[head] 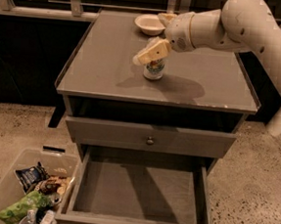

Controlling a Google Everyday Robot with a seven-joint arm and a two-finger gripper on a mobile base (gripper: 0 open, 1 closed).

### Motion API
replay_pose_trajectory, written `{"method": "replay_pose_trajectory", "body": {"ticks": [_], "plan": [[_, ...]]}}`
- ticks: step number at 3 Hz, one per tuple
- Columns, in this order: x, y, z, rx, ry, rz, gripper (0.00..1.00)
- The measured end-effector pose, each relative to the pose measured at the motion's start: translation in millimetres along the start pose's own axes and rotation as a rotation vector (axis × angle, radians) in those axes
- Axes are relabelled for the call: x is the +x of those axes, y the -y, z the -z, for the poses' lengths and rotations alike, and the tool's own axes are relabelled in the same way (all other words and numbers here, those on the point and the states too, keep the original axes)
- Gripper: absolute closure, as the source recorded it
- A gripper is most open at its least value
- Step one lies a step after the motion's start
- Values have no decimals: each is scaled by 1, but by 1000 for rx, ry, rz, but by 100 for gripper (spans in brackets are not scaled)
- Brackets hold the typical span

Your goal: Place 7up can into middle drawer

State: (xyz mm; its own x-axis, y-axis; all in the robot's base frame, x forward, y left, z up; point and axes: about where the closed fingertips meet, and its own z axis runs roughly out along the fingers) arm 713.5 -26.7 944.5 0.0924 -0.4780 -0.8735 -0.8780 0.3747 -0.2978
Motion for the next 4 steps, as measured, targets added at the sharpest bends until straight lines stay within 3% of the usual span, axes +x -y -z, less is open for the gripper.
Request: {"method": "replay_pose_trajectory", "body": {"ticks": [2, 3, 4], "plan": [[14, 8, -12, 2, -5, -22, 0], [38, 8, -13, 18, -29, -79, 0], [38, 8, -13, 18, -29, -79, 0]]}}
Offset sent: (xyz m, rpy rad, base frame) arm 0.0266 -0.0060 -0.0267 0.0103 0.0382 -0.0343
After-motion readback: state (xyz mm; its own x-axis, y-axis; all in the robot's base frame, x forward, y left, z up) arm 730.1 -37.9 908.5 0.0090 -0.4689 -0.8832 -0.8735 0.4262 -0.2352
